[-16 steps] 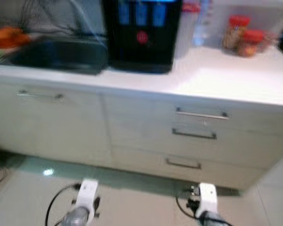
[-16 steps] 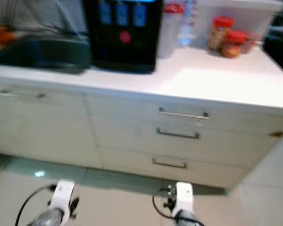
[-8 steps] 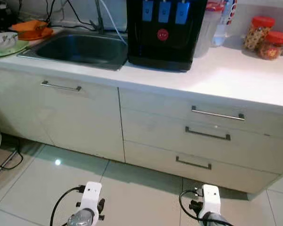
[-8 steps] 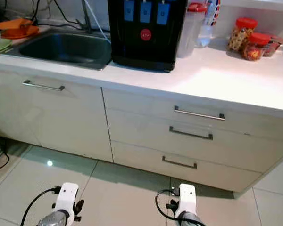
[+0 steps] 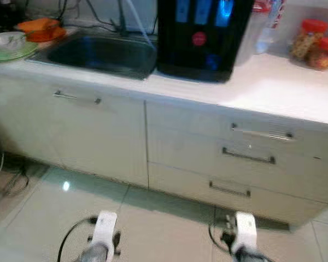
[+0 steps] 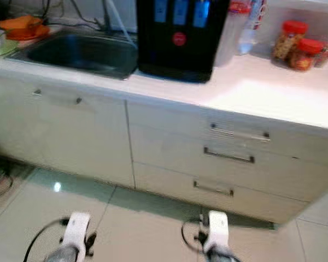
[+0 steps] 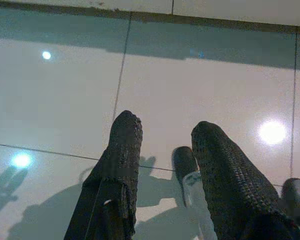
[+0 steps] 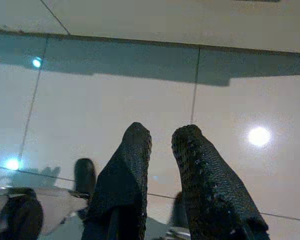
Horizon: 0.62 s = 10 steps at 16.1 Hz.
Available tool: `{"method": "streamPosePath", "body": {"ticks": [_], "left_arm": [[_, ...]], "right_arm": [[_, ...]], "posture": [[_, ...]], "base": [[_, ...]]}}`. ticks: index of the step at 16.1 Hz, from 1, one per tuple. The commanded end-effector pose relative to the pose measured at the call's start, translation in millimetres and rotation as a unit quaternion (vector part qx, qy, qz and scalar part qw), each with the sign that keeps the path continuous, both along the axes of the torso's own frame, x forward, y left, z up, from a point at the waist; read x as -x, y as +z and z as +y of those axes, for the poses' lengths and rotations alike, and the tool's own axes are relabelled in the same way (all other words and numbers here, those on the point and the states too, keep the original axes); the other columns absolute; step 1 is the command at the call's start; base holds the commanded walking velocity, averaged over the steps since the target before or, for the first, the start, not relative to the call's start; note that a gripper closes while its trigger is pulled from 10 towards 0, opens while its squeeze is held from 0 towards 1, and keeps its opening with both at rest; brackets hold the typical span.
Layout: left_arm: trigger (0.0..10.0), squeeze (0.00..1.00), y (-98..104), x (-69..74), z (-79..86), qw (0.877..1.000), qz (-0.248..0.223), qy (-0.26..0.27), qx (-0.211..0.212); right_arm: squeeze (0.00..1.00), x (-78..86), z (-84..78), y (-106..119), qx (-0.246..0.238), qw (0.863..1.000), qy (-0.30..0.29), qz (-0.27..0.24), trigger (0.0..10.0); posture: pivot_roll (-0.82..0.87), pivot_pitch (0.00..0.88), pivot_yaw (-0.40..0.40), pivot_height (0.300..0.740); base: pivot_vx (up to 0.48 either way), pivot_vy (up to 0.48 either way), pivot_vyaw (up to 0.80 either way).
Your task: Kitchen organization
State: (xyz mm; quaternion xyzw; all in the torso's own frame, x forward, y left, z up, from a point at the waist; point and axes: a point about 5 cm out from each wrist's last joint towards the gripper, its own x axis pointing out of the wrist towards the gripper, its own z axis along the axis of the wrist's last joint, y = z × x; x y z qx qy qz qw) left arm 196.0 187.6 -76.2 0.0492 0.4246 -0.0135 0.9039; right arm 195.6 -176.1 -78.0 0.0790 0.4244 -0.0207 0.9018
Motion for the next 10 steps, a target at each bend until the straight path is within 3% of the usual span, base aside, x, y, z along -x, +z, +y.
{"method": "streamPosePath", "body": {"ticks": [1, 7, 10], "left_arm": [[10.0, 0.00, 1.0, -2.1, -0.8, 1.000, -0.003, 0.005, 0.001], [10.0, 0.00, 1.0, -2.1, -0.4, 1.000, -0.004, 0.011, 0.002], [10.0, 0.00, 1.2, -2.5, -0.3, 1.000, -0.004, 0.013, 0.002]], "right_arm": [[0.00, 7.4, -4.0, -3.6, 0.001, 1.000, -0.006, 0.014, 10.0], [0.00, 7.0, -3.8, -3.4, 0.001, 1.000, -0.008, 0.013, 10.0], [0.00, 7.1, -3.6, -3.6, -0.001, 1.000, -0.010, 0.015, 10.0]], "posture": [[0.13, 0.000, -0.003, 0.740], [0.13, 0.000, -0.005, 0.740], [0.13, 0.000, -0.004, 0.740]], "base": [[0.000, 0.274, -0.41], [0.000, 0.291, 0.00], [0.000, 0.294, -0.61]]}}
